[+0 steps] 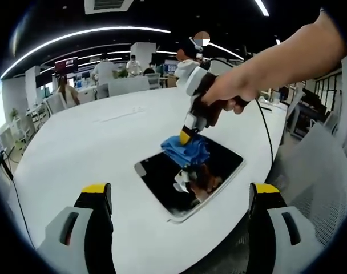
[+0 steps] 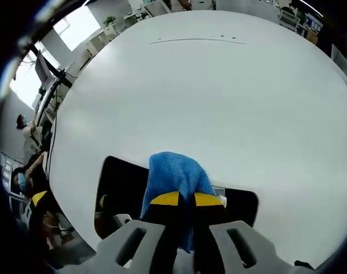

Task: Wipe the mirror surface with the cleaning cloth until all visible marks leave the cleaned area.

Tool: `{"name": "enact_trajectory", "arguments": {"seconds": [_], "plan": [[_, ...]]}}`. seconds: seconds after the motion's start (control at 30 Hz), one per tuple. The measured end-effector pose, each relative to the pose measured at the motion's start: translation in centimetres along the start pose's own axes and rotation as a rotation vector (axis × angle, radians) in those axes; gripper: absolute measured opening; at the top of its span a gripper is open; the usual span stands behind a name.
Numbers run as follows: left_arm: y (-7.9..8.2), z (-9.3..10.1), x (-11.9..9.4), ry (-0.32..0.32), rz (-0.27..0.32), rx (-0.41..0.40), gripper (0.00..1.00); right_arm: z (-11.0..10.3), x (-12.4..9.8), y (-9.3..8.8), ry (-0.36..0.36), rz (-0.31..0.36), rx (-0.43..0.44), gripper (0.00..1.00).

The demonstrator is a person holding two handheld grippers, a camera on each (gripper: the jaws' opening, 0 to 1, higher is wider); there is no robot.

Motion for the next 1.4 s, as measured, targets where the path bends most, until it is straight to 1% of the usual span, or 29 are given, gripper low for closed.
{"name": "enact_trajectory", "arguments": {"seconds": [0.13, 0.23, 0.3, 0.37, 0.43, 0.57, 0.7, 0.83, 0.87, 0.9, 0.93, 1.03, 1.1, 1.37, 1.4], "plan": [[-0.4, 0.0, 0.1, -0.001, -0.017, 0.012, 0.99, 0.0, -0.3, -0.2, -0.005, 0.000, -0.007, 0.01], [-0.3, 0.1, 0.1, -0.002, -0.024, 0.015, 0.99, 0.2, -0.5, -0.3, -0.008, -0.001, -0.004, 0.01], [-0.7, 0.1, 0.0, -0.008, -0.042, -0.013, 0.99, 0.4, -0.6, -0.3, -0.013, -0.001, -0.005, 0.01], [-0.9, -0.1, 0.0, 0.000, -0.053, -0.016, 0.99, 0.8, -0.6, -0.3, -0.015, -0.002, 0.000, 0.01], [-0.9, -0.1, 0.0, 0.001, -0.053, -0.026, 0.99, 1.1, -0.7, -0.2, -0.019, -0.003, 0.005, 0.01], [-0.8, -0.1, 0.0, -0.001, -0.046, -0.011, 0.99, 1.8, -0.8, -0.4, -0.037, -0.004, 0.029, 0.01], [-0.9, -0.1, 0.1, -0.001, -0.045, -0.010, 0.99, 1.7, -1.0, -0.6, -0.035, 0.005, 0.034, 0.01], [-0.8, 0.0, 0.0, -0.003, -0.048, -0.011, 0.99, 1.7, -0.9, -0.6, -0.043, 0.013, 0.034, 0.01], [-0.8, 0.0, 0.0, -0.004, -0.049, -0.012, 0.99, 2.0, -0.4, -0.4, -0.044, 0.004, 0.048, 0.01], [-0.9, 0.0, 0.1, -0.005, -0.049, -0.011, 0.99, 2.0, -0.3, -0.6, -0.043, -0.011, 0.084, 0.01], [-0.9, 0.0, 0.1, -0.005, -0.047, -0.010, 0.99, 2.1, -0.3, -0.6, -0.036, -0.012, 0.094, 0.01], [-0.8, 0.0, 0.0, -0.004, -0.047, -0.011, 0.99, 2.0, -0.8, -1.3, -0.033, -0.005, 0.100, 0.01], [-0.7, -0.1, -0.1, -0.002, -0.037, -0.017, 0.99, 1.5, -1.6, -2.1, -0.032, -0.001, 0.097, 0.01], [-0.7, -0.1, 0.0, -0.004, -0.032, -0.014, 0.99, 1.3, -2.1, -3.5, -0.023, -0.003, 0.095, 0.01], [-0.8, -0.1, 0.0, -0.004, -0.034, -0.013, 0.99, 1.1, -2.5, -3.9, -0.019, -0.001, 0.107, 0.01]]}}
Point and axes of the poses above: the point that each gripper's makers call its tool centre point, and the gripper's own axes: x roughly forward along the fingers, z roughly to its right, y roughly out of its top, the point moved 6 cm from there along -x, roughly backward along the fingers, and after that the axes turned 4 degrees about z, right-handed, at the moved point
